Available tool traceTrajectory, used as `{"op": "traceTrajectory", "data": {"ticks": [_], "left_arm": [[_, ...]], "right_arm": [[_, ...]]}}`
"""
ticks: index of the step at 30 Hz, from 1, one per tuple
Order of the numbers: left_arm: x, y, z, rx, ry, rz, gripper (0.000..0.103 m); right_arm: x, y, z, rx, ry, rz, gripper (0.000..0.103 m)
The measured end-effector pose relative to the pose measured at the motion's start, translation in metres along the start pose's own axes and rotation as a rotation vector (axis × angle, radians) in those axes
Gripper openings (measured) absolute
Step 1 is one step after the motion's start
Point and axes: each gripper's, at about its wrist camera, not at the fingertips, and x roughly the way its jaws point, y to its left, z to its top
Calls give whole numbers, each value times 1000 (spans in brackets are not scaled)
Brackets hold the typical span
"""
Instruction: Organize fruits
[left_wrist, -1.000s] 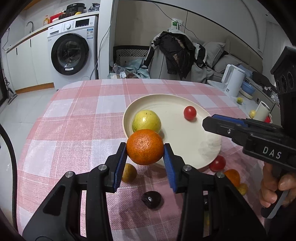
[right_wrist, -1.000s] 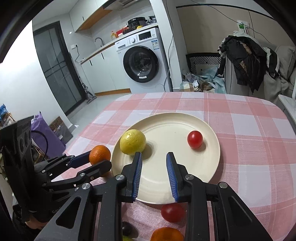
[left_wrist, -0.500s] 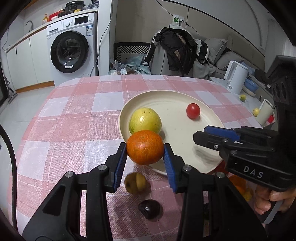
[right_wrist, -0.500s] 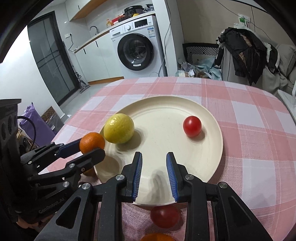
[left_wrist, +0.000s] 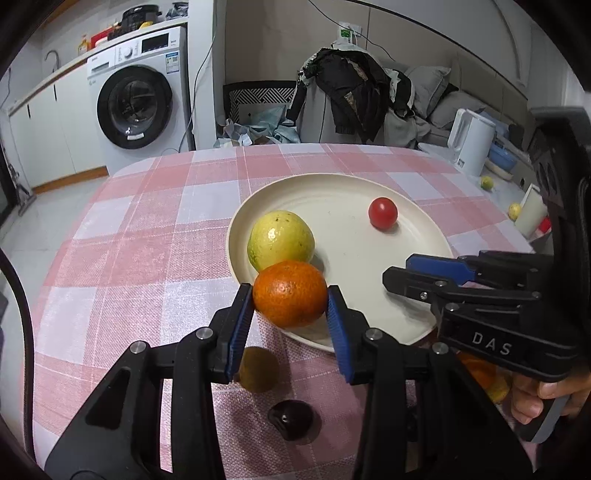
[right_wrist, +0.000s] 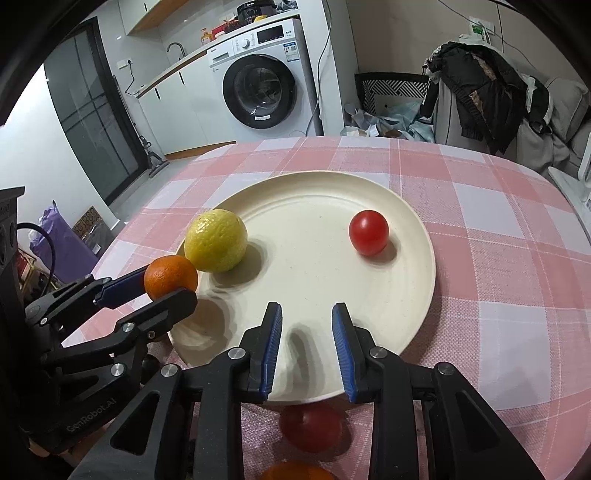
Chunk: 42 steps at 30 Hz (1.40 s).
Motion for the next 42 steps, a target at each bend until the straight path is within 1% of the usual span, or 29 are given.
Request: {"op": "traceTrajectory", "data": {"ticks": [2, 4, 6, 8, 10, 11, 12, 13, 14, 15, 16, 17, 18, 19, 20, 21, 24, 25, 27, 29, 32, 34, 42], "left_arm": [[0, -3, 0, 14, -1, 11, 37], [0, -4, 0, 17, -1, 17, 37], [0, -5, -1, 19, -1, 15, 37], [-1, -5, -1, 18, 2, 7, 37], [-4, -4, -1, 4, 5, -19, 37], [-6, -4, -1, -1, 1, -30, 37], [-9, -4, 0, -2, -7, -34, 38], [-11, -3, 0, -1, -12, -28, 40], [-14, -3, 0, 0, -18, -19, 41], [-17, -3, -1, -1, -21, -14, 46], [-20, -2, -1, -6, -25, -11, 54], [-26, -2, -3, -10, -33, -14, 58], [-32, -1, -4, -11, -42, -21, 66], [-37, -2, -5, -9, -51, -26, 72], [-43, -2, -6, -3, -62, -29, 76], [-49, -3, -8, 2, -72, -29, 83], [-70, -6, -14, 20, -105, -22, 87], [-78, -7, -16, 25, -107, -23, 94], [-89, -8, -21, 22, -119, -18, 102], [-101, -9, -27, 14, -137, -27, 102], [-115, -13, -37, 5, -132, -40, 102], [-122, -15, -45, 9, -131, -32, 102], [-135, -16, -67, 21, -99, -23, 102]], "right_arm": [[1, 0, 0, 1, 5, -5, 30], [0, -1, 0, 1, 7, 9, 32], [-2, 0, 1, -2, 5, 13, 40], [-5, -1, 1, -9, -3, 11, 46], [-12, -3, 0, -12, -26, 16, 49], [-17, -6, -1, -4, -43, 23, 53], [-21, -10, -1, 7, -53, 27, 59], [-25, -13, -2, 19, -62, 32, 61], [-30, -17, -2, 26, -75, 37, 67], [-35, -18, -3, 27, -83, 26, 75], [-41, -20, -4, 21, -92, 5, 79], [-44, -21, -5, 16, -96, -2, 87], [-49, -23, -7, 15, -102, -3, 91], [-53, -24, -8, 15, -106, 2, 92], [-57, -24, -10, 12, -107, 11, 97], [-61, -24, -12, 5, -105, 15, 102], [-72, -20, -21, -40, -116, 0, 103], [-74, -19, -23, -47, -116, -3, 103], [-80, -16, -29, -54, -111, 12, 103], [-86, -14, -34, -59, -110, 26, 103], [-94, -10, -39, -74, -112, 22, 103], [-99, -8, -42, -77, -109, 26, 103], [-107, -6, -64, -98, -87, 15, 103]]}}
